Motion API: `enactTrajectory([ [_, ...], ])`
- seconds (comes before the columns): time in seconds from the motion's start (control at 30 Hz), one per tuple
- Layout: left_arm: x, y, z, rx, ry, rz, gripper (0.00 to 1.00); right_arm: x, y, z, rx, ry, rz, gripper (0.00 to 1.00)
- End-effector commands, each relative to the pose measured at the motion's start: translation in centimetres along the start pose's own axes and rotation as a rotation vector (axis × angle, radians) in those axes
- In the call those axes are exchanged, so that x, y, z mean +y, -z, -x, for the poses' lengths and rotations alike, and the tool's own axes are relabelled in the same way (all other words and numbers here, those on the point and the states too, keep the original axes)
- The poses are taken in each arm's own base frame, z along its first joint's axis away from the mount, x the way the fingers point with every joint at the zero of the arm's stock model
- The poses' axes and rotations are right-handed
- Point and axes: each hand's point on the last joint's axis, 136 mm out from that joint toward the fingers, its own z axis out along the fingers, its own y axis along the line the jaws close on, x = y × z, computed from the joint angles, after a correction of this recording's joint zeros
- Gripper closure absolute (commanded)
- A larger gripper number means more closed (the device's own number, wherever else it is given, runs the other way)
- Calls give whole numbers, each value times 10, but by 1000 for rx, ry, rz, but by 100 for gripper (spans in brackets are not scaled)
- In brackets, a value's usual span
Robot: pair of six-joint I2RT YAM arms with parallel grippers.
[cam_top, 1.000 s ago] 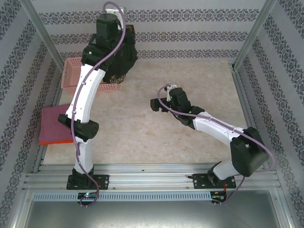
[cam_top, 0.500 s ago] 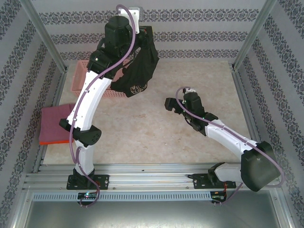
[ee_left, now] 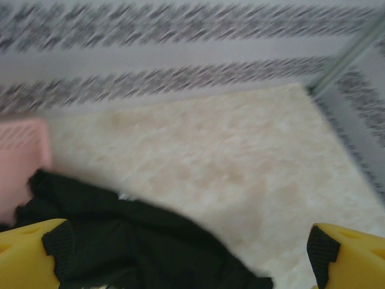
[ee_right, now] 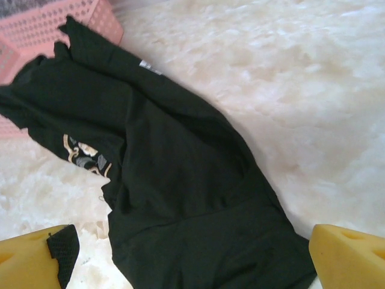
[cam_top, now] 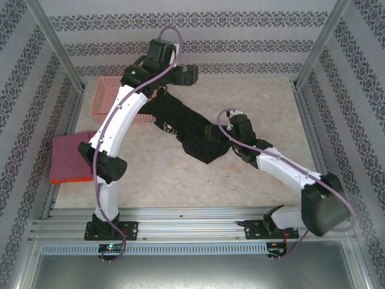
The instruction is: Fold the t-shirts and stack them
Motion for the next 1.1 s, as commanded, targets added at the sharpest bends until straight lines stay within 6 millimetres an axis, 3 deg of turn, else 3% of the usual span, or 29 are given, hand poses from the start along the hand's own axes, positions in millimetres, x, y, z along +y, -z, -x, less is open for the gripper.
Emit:
enactTrajectory([
  [0.0, 60, 32, -7, -32, 136, 127, 0, 36, -24, 8, 42, 171, 109, 2],
  [0.07, 91, 44, -19, -78, 223, 179, 0, 57, -46, 6, 75, 246, 163, 2],
  [0.2, 156, 68, -66, -110, 492, 260, 0, 100, -96, -3, 139, 375, 259, 2],
  [0.3, 188, 89, -101, -115, 576, 352, 0, 124, -134, -14, 176, 428, 292, 2],
  [0.5, 207, 119, -151, -50, 619, 473, 0, 141, -195, -22, 200, 420, 292, 2],
  [0.57, 208, 122, -161, -43, 630, 481, 0, 143, -206, -21, 254, 402, 289, 10],
  [0.6, 209, 121, -165, -39, 631, 482, 0, 144, -207, -21, 262, 408, 295, 21],
  [0.67, 211, 116, -172, -25, 641, 486, 0, 144, -205, -15, 236, 426, 294, 64],
  [0.73, 213, 107, -177, -16, 659, 484, 0, 144, -197, -12, 245, 438, 312, 89],
  [0.77, 214, 101, -179, -15, 670, 482, 0, 144, -191, -8, 245, 445, 313, 97],
  [1.07, 226, 40, -176, 4, 730, 462, 0, 163, -106, 66, 82, 493, 338, 100],
])
